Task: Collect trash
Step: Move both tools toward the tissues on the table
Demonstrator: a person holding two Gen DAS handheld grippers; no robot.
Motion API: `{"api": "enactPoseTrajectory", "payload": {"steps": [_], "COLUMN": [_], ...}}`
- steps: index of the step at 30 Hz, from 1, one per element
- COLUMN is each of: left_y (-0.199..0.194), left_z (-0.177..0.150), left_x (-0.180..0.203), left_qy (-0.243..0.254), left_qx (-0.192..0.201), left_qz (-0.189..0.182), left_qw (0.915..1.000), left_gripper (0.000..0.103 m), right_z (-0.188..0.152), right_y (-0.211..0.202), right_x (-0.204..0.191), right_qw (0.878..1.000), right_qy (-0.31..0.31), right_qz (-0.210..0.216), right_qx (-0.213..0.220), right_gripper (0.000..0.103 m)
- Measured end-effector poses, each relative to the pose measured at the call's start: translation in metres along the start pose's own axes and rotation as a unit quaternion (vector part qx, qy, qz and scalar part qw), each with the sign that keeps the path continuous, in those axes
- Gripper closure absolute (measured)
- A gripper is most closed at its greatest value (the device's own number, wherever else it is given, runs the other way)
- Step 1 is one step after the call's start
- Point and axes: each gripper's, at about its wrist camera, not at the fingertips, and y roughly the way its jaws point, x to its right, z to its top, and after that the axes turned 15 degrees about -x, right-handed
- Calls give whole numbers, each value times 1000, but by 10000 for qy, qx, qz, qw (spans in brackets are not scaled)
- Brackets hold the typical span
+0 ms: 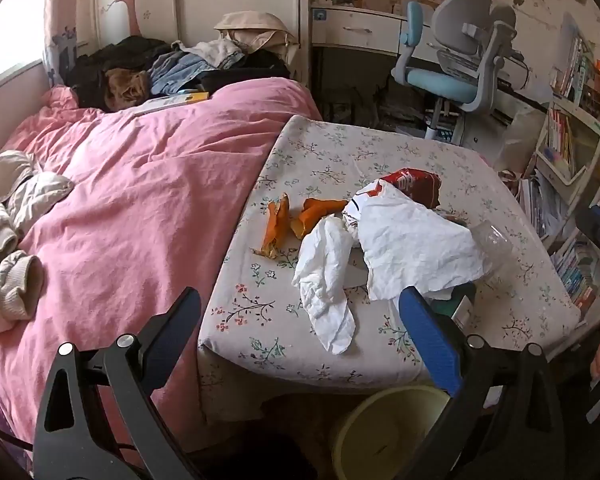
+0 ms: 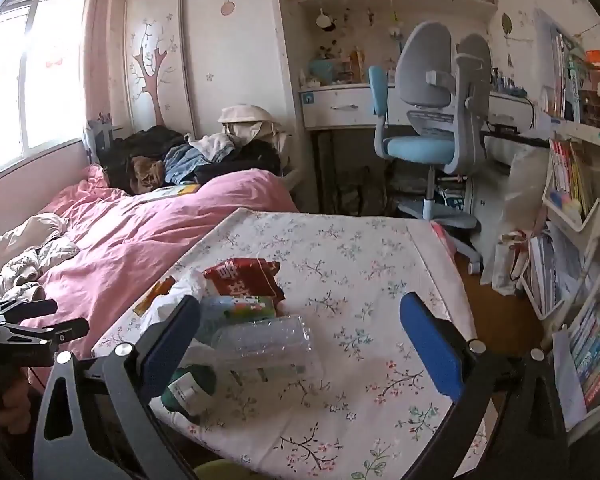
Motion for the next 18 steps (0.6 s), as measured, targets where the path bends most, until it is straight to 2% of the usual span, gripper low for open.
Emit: {"api": "enactPoseTrajectory", "payload": {"steps": [18], "left_y": [3], "left_z": [4], "left_x": [4], "left_qy": [39], "left_qx": [-62], "left_qz": [-49], "left_qw": [10000], "left_gripper": [7], "right_z": [-5], "right_y": [9], "right_x": [-15], "right_qw": [9993], "right_qy": [-287], "right_qz": [11], "right_qx": [-253], "right_gripper": [7]}}
